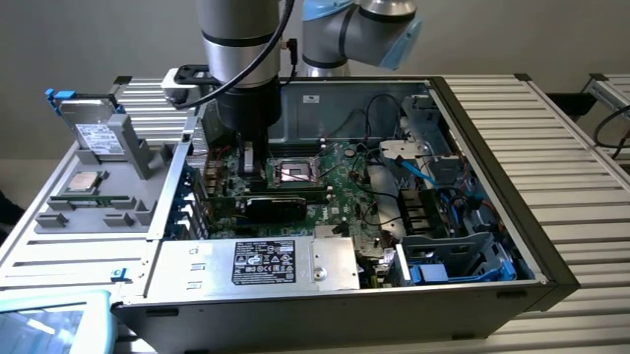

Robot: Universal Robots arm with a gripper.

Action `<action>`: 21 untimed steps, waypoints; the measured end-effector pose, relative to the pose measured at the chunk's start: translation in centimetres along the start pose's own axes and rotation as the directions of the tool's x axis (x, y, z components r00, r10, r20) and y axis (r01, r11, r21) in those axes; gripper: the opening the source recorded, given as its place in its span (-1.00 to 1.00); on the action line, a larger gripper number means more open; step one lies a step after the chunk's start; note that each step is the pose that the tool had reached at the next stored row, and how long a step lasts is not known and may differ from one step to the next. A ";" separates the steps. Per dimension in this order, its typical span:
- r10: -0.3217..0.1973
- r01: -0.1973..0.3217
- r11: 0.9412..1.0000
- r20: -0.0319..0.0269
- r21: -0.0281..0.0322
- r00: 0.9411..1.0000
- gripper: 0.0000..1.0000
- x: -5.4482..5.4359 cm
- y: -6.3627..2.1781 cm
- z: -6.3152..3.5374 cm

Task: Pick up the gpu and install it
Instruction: 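Press down on the gpu until it lock into place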

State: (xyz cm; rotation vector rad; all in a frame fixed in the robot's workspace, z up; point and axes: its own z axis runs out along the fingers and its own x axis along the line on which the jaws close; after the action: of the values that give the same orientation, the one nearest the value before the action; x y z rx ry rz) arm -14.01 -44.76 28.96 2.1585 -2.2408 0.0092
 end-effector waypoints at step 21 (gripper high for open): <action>-0.002 0.002 1.000 0.000 -0.004 1.000 -0.73 0.2 -3.92 0.54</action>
State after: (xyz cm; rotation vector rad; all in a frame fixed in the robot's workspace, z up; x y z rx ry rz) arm -10.11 -45.08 28.37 2.1580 -2.2369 0.0047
